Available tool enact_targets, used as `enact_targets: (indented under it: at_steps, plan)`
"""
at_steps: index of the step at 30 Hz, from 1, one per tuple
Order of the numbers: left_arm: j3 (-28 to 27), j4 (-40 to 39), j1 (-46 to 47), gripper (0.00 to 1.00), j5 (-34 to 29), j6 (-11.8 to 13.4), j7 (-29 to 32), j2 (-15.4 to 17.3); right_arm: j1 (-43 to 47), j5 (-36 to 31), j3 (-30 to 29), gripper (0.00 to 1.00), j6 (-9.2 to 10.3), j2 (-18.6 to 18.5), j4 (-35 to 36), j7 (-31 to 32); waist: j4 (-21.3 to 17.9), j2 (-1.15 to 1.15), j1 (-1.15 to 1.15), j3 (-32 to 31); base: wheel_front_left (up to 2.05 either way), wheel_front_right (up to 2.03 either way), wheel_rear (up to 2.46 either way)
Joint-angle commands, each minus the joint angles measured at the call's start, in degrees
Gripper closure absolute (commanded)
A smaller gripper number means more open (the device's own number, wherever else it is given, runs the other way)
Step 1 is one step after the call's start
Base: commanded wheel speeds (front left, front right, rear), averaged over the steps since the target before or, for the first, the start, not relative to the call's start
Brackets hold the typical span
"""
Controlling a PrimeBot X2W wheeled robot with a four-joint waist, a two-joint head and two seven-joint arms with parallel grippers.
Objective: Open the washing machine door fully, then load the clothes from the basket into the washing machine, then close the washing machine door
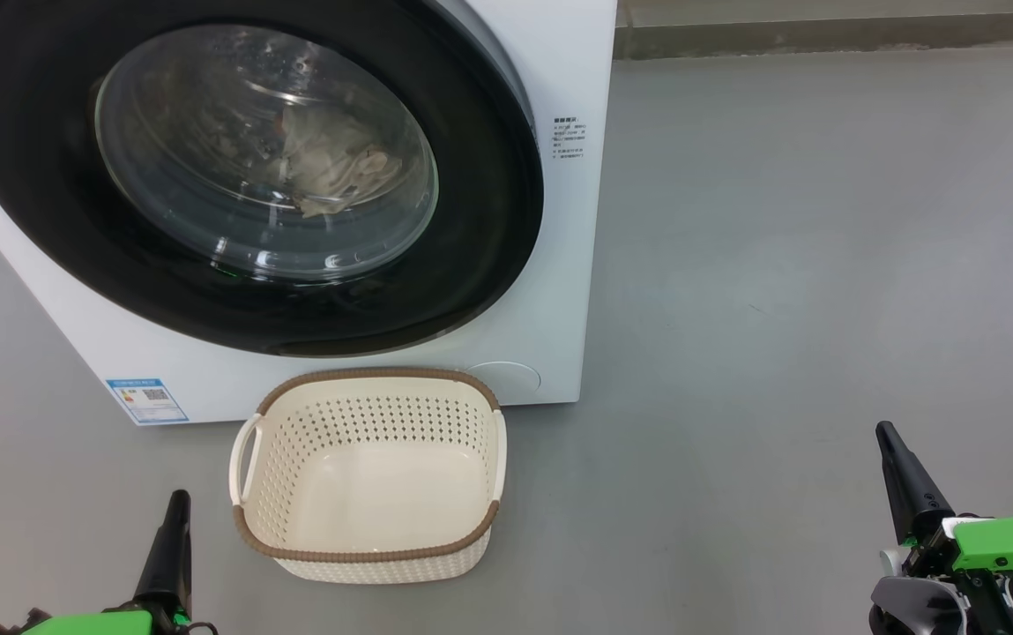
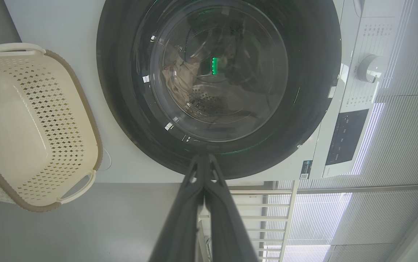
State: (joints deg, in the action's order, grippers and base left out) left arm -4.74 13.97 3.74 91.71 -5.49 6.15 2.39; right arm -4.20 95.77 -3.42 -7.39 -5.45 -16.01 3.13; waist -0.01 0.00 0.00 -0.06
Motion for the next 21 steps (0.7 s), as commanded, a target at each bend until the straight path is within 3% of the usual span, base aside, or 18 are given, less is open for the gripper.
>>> enact_targets:
  at_steps: [1,21]
  plan:
    - [-1.9,-1.8,2.6,1.00,0.4,0.0,0.4,0.5,-2.5,0.4,1.5,1.00,-0.10,-0.9,1.7,-0.3,0.0,0.00,0.00,0.0,0.00,0.00,0.00]
    - [-1.9,-1.8,2.6,1.00,0.4,0.0,0.4,0.5,-2.4,0.6,1.8,1.00,-0.10,-1.1,1.8,-0.5,0.0,0.00,0.00,0.0,0.00,0.00,0.00]
